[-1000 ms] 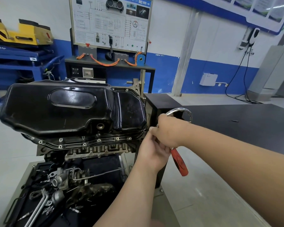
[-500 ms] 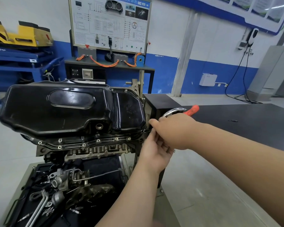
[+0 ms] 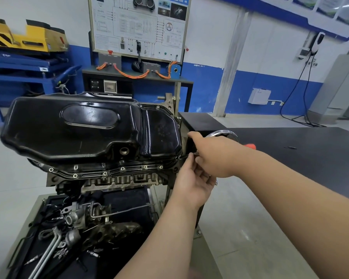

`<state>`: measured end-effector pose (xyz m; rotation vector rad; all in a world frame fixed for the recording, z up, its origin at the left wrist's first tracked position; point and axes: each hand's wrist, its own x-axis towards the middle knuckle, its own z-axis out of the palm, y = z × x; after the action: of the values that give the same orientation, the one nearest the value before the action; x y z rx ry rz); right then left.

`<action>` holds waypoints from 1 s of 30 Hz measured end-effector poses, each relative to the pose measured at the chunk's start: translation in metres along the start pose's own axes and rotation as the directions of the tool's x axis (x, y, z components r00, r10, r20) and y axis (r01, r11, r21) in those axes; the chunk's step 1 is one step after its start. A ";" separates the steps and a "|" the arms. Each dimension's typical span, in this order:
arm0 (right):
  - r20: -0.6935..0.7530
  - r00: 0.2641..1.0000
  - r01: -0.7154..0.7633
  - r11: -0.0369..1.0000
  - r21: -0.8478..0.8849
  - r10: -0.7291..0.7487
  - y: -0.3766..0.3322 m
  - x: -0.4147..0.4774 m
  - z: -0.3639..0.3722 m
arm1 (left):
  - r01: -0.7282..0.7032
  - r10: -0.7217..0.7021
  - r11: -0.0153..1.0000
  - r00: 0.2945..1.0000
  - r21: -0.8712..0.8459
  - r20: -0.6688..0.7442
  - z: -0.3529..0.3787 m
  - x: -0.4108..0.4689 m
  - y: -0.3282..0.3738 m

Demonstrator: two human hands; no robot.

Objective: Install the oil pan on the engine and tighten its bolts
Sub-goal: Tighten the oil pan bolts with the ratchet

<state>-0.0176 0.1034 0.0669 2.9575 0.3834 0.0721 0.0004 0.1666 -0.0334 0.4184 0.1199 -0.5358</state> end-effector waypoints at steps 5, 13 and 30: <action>-0.014 0.997 -0.073 0.994 0.087 0.074 -0.004 -0.001 0.002 | -0.012 0.012 1.000 1.000 0.002 0.021 -0.002 -0.002 0.001; -0.001 0.979 -0.198 0.961 0.194 0.202 -0.008 -0.004 0.004 | 0.003 -0.004 1.000 0.999 0.029 0.034 0.002 -0.007 0.004; -0.255 0.942 -0.130 0.936 0.327 0.220 -0.046 -0.038 0.038 | -0.009 -0.006 0.984 0.997 0.178 0.082 -0.034 -0.049 0.008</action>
<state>-0.0637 0.1318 0.0209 3.2906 0.1709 0.5165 -0.0379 0.2097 -0.0505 0.5704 -0.0079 -0.5637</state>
